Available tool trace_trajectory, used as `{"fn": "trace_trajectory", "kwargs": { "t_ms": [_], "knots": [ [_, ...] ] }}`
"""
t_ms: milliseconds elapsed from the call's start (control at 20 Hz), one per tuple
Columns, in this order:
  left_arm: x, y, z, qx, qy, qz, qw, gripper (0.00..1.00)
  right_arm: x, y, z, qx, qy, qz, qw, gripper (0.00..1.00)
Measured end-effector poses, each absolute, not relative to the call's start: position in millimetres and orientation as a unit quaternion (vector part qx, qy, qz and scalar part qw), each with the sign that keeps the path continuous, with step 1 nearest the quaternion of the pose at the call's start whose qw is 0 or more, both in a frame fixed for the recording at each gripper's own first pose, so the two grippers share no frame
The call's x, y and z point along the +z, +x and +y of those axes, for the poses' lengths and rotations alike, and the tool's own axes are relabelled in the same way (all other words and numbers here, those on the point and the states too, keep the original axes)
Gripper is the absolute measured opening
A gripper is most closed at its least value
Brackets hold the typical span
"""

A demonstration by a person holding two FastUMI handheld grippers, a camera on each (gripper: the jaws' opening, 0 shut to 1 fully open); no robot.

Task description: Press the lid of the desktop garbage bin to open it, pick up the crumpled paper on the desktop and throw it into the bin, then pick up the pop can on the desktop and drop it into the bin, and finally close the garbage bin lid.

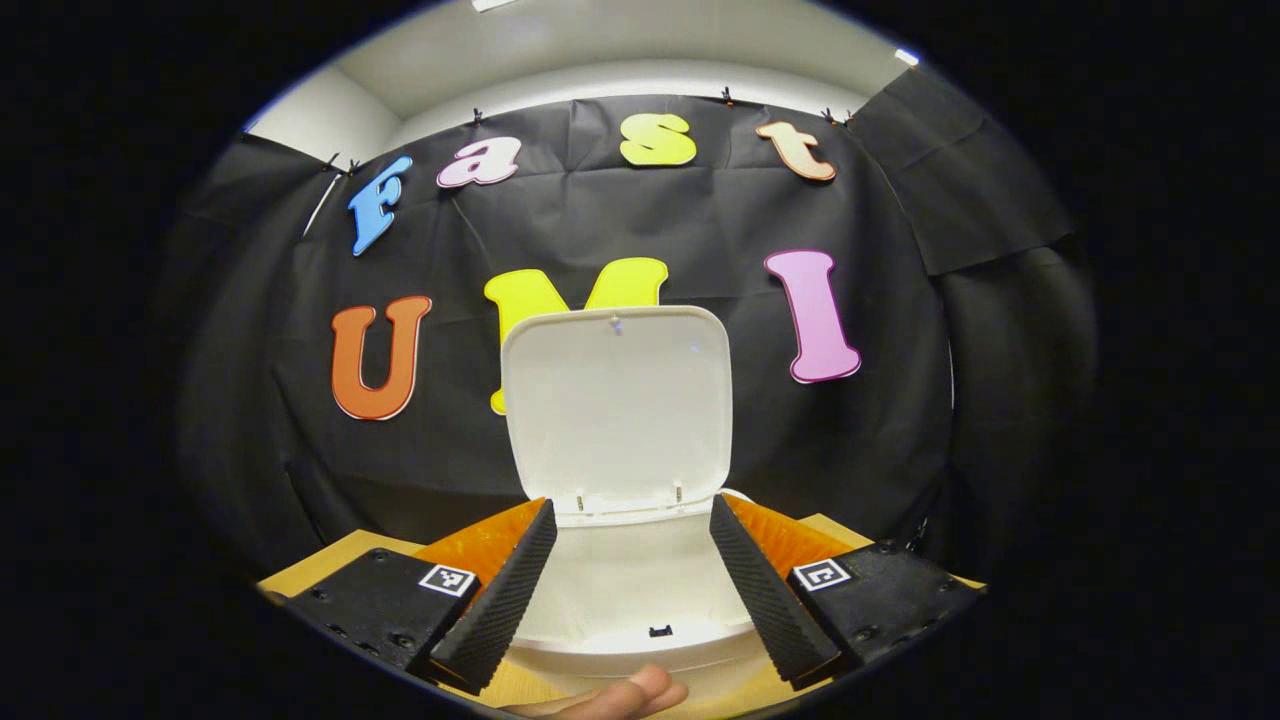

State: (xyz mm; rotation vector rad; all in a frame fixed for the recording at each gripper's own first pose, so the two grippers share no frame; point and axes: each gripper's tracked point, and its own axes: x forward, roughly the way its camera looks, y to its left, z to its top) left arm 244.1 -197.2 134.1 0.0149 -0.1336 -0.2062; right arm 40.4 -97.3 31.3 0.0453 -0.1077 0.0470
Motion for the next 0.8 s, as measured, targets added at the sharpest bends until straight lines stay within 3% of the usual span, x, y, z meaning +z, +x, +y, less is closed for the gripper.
{"fn": "trace_trajectory", "kwargs": {
  "t_ms": [250,550,800],
  "knots": [
    [144,188,-173,-0.081,0.019,-0.089,0.993,0.98,29,35,-79,0.05,0.029,-0.04,0.998,0.78],
    [132,122,-121,-0.028,0.009,-0.103,0.994,0.97,36,32,-83,0.027,0.025,-0.037,0.999,0.78],
    [104,81,-95,-0.024,0.006,-0.088,0.996,0.98,41,26,-83,0.023,0.037,-0.031,0.999,0.77]
  ]
}}
